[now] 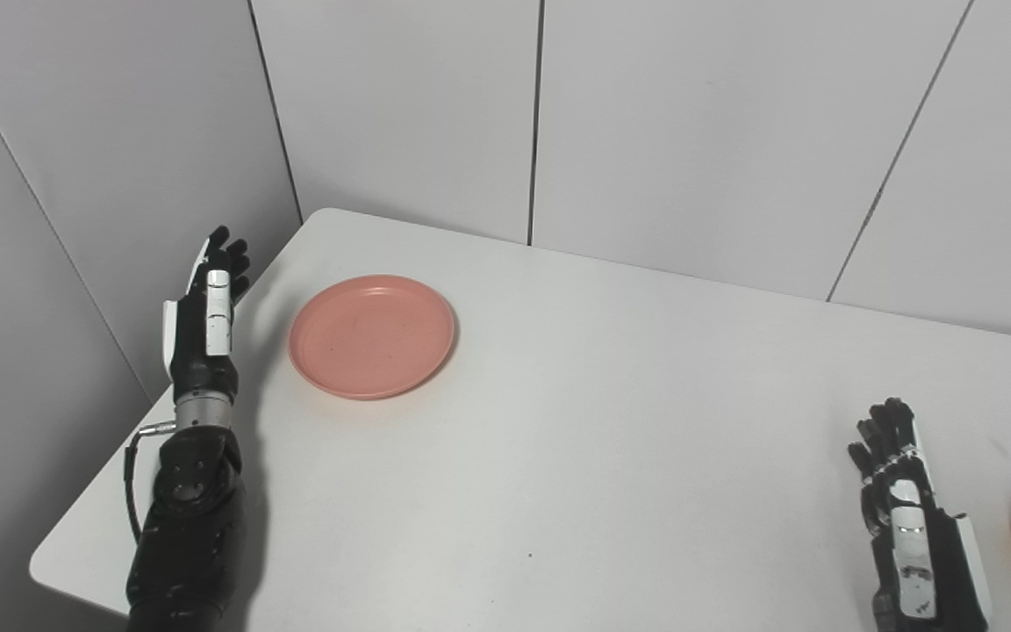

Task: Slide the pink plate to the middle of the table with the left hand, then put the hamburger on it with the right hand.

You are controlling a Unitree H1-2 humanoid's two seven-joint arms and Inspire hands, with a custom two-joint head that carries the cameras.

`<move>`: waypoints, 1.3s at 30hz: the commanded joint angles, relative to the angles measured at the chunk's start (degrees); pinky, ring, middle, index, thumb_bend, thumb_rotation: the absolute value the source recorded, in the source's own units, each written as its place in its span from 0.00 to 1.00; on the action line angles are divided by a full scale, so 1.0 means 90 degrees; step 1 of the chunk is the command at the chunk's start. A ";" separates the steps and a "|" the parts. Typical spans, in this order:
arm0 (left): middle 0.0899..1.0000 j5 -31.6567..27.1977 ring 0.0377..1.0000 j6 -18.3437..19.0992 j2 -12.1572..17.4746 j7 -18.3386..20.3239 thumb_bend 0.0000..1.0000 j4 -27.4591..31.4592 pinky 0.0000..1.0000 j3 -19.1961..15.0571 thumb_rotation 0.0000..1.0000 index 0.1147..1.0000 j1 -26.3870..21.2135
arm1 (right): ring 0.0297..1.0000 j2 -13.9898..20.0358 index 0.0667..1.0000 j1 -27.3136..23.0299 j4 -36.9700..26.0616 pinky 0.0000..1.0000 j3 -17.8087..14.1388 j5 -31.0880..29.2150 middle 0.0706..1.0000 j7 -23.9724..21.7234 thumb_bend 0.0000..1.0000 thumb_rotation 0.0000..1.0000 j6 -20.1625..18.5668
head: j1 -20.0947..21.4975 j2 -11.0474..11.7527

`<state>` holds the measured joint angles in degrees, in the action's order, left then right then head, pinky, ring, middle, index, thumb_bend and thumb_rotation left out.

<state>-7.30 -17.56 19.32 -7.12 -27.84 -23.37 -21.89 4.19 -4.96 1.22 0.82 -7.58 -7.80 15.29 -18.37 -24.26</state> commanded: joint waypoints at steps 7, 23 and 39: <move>0.86 0.0057 0.88 -0.0514 0.0288 -0.0104 0.73 -0.0708 0.93 0.0095 1.00 0.85 -0.0498 | 1.00 0.0092 1.00 0.0954 0.0649 1.00 -0.0045 -0.0013 1.00 -0.0046 0.57 0.96 -0.0200 | -0.0007 -0.0031; 0.89 -0.0138 0.90 -0.0413 0.0171 0.0411 0.72 -0.1303 0.98 0.0603 1.00 0.90 -0.0652 | 1.00 0.0024 1.00 0.0939 0.0575 1.00 -0.0037 -0.0003 1.00 0.0002 0.61 0.94 -0.0241 | 0.0064 -0.0120; 0.89 -0.0558 0.92 0.0117 -0.0186 0.1078 0.72 -0.1087 0.95 0.0983 1.00 0.90 -0.0602 | 1.00 -0.0045 1.00 0.0860 0.0718 1.00 -0.0040 0.0036 1.00 0.0037 0.60 0.89 -0.0081 | 0.0201 -0.0063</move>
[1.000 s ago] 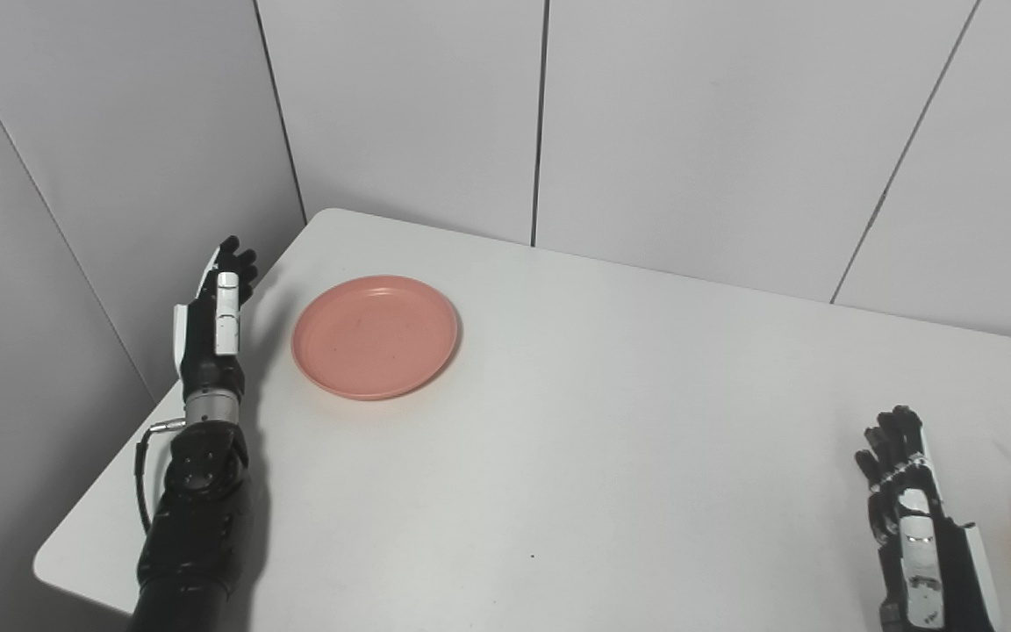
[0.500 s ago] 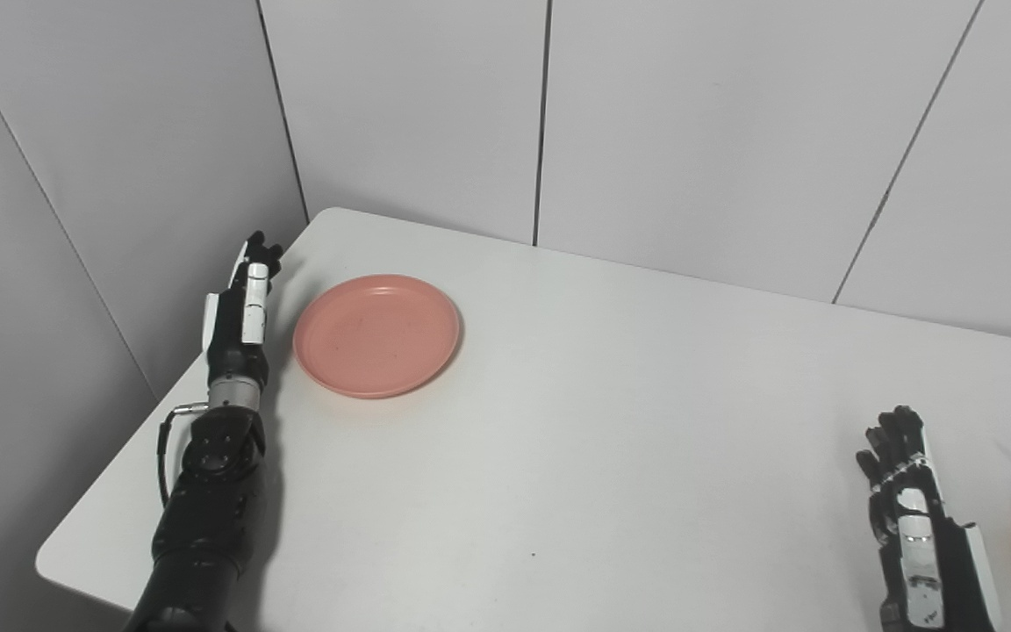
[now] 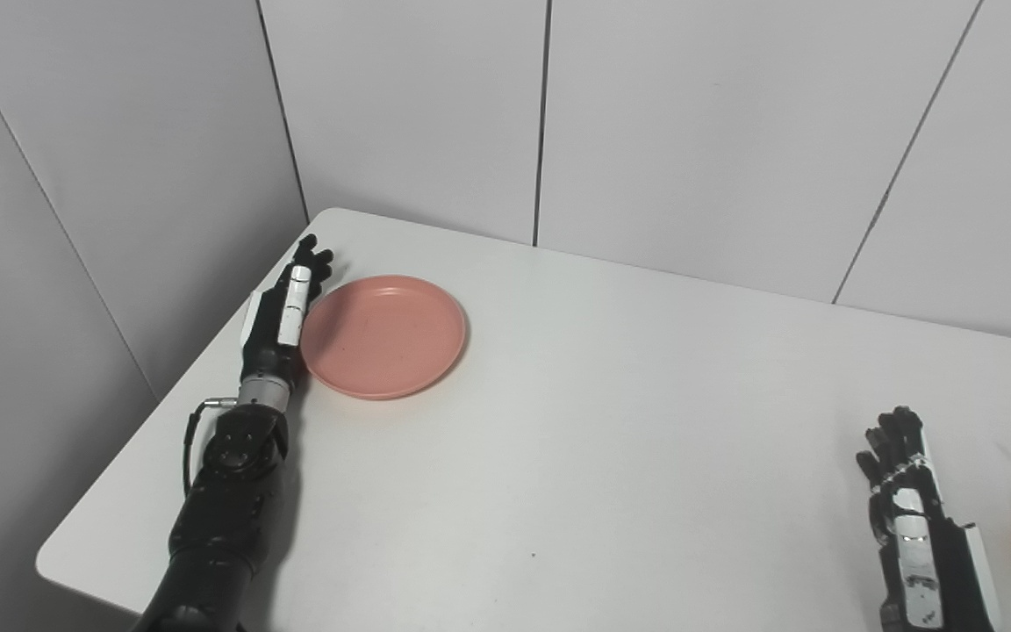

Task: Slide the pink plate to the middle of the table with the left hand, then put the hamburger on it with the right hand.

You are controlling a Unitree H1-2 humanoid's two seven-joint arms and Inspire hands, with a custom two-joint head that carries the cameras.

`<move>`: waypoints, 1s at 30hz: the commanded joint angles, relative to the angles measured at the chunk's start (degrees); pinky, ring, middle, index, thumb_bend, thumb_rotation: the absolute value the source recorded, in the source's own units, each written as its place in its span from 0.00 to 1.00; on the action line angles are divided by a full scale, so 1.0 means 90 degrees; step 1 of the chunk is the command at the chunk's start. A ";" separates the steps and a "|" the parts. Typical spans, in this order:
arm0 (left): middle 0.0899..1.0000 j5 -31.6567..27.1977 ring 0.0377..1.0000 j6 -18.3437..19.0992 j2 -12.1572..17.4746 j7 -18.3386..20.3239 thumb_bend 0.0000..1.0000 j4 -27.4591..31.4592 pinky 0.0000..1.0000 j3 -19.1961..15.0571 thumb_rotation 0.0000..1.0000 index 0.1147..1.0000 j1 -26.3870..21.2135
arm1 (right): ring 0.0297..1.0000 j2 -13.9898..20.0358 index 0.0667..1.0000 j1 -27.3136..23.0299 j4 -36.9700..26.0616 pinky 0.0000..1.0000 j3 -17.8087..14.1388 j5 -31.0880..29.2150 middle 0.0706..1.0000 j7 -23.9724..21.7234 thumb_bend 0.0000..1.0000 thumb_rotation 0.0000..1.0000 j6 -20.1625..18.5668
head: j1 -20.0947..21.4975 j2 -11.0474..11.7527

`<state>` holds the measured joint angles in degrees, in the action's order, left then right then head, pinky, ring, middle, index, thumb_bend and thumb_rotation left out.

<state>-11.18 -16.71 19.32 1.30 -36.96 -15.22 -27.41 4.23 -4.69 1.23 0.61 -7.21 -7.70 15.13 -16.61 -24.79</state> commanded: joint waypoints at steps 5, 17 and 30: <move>0.89 -0.0163 0.93 0.0299 -0.0314 0.0287 0.71 0.0089 0.96 0.0127 1.00 0.91 0.0039 | 0.99 -0.0078 1.00 0.0838 0.0649 1.00 -0.0015 0.0054 1.00 0.0080 0.58 0.90 -0.0116 | 0.0037 0.0026; 0.90 -0.0469 0.92 0.1123 -0.0577 0.0621 0.70 0.0634 0.96 0.0313 1.00 0.92 0.0157 | 0.99 -0.0164 1.00 0.0777 0.0690 1.00 0.0038 0.0222 1.00 0.0172 0.59 0.90 -0.0141 | 0.0451 0.0026; 0.86 -0.0319 0.88 0.1355 -0.1190 0.0444 0.68 0.1134 0.93 0.0589 1.00 0.87 0.0397 | 0.98 -0.0323 1.00 0.0723 0.0749 0.98 0.0098 0.0393 1.00 0.0277 0.60 0.85 -0.0043 | 0.1045 -0.0130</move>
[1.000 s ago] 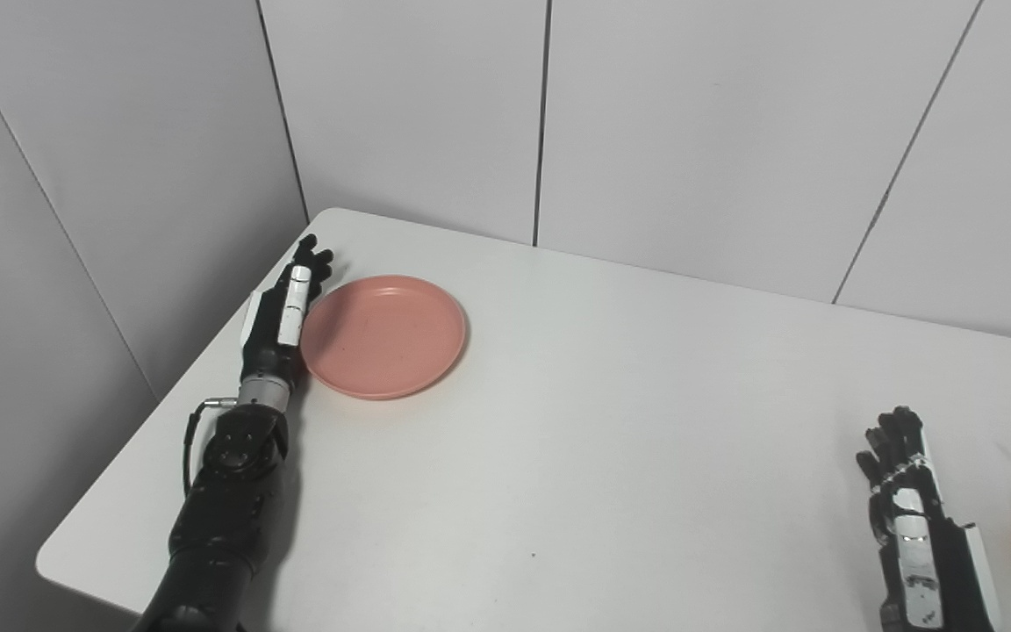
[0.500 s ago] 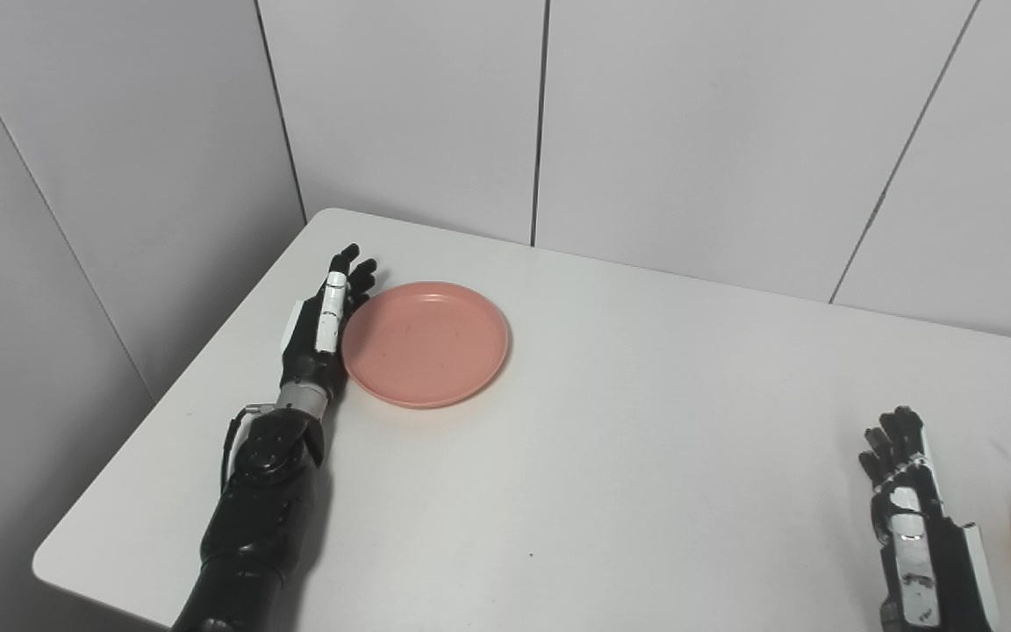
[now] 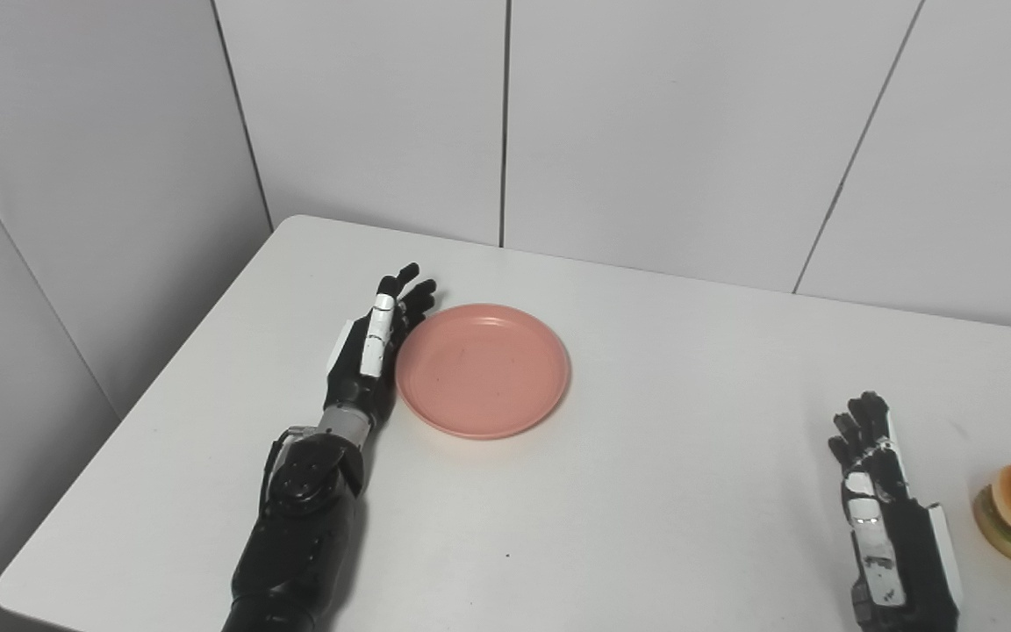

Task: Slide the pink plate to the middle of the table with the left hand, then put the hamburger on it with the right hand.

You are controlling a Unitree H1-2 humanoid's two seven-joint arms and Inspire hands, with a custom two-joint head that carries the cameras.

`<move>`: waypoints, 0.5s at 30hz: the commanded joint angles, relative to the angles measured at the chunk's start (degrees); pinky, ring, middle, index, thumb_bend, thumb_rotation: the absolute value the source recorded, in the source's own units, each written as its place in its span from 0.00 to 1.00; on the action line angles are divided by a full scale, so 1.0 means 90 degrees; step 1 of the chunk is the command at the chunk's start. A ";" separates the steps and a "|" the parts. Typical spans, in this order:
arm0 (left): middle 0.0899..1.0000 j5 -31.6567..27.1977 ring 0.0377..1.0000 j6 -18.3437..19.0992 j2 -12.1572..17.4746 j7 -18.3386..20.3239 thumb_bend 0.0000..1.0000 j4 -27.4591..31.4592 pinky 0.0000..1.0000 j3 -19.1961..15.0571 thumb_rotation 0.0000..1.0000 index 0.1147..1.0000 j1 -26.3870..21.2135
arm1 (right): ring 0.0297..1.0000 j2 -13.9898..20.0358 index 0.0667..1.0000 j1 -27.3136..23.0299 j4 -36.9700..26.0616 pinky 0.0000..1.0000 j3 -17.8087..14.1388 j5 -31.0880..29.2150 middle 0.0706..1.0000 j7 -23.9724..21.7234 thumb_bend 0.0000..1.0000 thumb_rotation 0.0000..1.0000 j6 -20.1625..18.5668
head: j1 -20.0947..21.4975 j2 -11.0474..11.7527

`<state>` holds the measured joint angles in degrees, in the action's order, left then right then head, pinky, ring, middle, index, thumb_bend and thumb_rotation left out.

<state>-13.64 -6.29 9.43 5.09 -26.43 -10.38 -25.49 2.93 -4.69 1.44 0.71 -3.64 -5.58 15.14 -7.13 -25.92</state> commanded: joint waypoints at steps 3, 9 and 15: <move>0.88 -0.0106 0.90 0.0252 -0.0175 0.0211 0.69 0.0089 0.95 0.0133 1.00 0.88 0.0254 | 0.97 -0.0229 1.00 0.0729 0.0682 0.97 0.0091 0.0082 1.00 0.0108 0.60 0.86 -0.0080 | 0.0030 -0.0023; 0.92 -0.0132 0.94 0.0271 -0.0273 0.0560 0.68 0.0438 0.99 0.0394 1.00 0.92 0.0453 | 0.96 -0.0365 0.98 0.0750 0.0486 0.96 0.0159 0.0281 0.98 0.0224 0.60 0.86 -0.0261 | 0.0683 -0.0211; 0.93 -0.0139 0.94 0.0597 -0.0435 0.0601 0.66 0.0909 1.00 0.0576 1.00 0.93 0.0703 | 0.97 -0.0491 0.97 0.0741 0.0347 0.98 0.0247 0.0408 0.98 0.0312 0.61 0.87 -0.0442 | 0.1205 -0.0331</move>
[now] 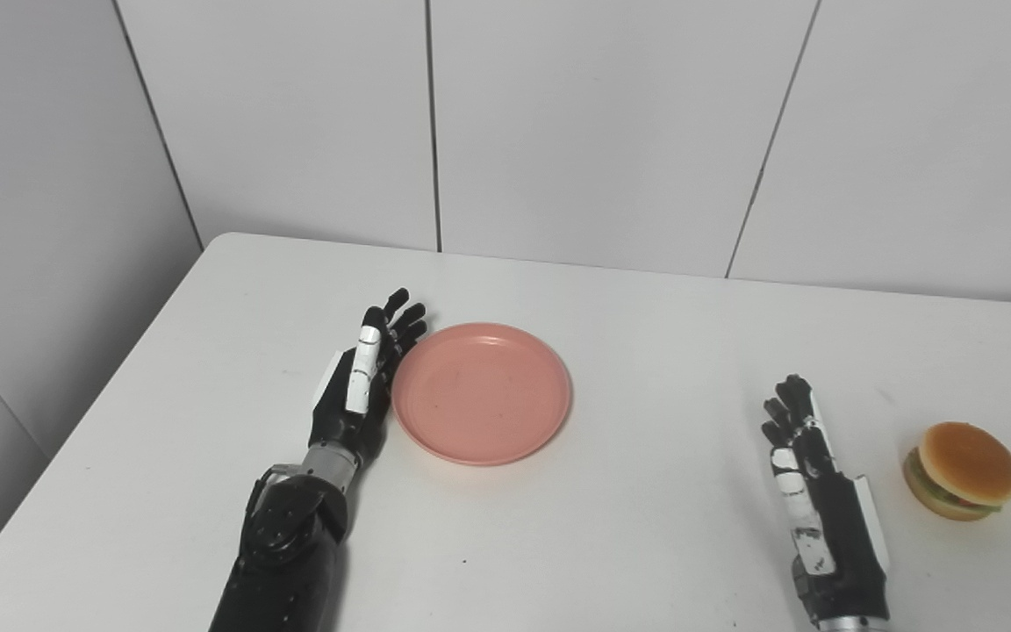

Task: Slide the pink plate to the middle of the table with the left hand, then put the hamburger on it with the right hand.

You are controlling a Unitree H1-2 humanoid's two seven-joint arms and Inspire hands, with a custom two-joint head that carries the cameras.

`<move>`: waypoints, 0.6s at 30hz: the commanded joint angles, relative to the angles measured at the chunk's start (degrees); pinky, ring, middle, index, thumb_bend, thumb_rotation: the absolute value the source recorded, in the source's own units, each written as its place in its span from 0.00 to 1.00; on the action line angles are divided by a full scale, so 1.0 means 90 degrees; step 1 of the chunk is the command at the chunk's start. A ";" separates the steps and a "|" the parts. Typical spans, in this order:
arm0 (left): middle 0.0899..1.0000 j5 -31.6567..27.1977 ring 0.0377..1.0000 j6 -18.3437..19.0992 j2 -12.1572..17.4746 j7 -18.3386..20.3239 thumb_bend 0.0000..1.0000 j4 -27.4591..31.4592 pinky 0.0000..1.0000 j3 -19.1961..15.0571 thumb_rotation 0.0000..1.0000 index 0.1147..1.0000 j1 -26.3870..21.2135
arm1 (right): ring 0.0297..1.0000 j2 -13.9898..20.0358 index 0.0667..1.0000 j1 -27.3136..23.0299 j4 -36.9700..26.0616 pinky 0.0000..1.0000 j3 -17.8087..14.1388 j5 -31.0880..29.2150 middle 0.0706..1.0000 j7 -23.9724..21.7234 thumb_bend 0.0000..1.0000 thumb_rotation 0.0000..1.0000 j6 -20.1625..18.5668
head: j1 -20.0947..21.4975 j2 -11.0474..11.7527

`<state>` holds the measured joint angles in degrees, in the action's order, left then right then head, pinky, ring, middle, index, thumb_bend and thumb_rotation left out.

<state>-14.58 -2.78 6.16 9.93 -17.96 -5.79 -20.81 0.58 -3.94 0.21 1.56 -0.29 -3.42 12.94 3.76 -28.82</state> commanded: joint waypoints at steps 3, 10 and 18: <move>0.93 -0.0059 0.94 0.0302 -0.0073 0.0141 0.67 0.0069 1.00 0.0119 1.00 0.93 0.0248 | 0.97 -0.0297 0.98 0.0646 0.0374 0.99 0.0217 0.0194 0.98 0.0134 0.62 0.89 -0.0356 | 0.0255 -0.0094; 0.91 0.0007 0.93 0.0713 -0.0108 0.0103 0.65 0.0611 0.98 0.0259 1.00 0.91 0.0496 | 0.99 -0.0525 0.99 0.0598 0.0202 1.00 0.0355 0.0541 0.98 0.0316 0.64 0.90 -0.0722 | 0.0822 -0.0243; 0.93 -0.0082 0.94 0.0846 -0.0014 0.0408 0.64 0.0890 0.99 0.0422 1.00 0.94 0.0682 | 1.00 -0.0763 0.99 0.0483 0.0099 1.00 0.0422 0.0852 1.00 0.0554 0.65 0.92 -0.1106 | 0.1296 -0.0486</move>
<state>-14.92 2.39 5.70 12.52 -9.85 -2.65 -15.97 -5.29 -2.54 -1.70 4.73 7.32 0.91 4.27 15.46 -33.13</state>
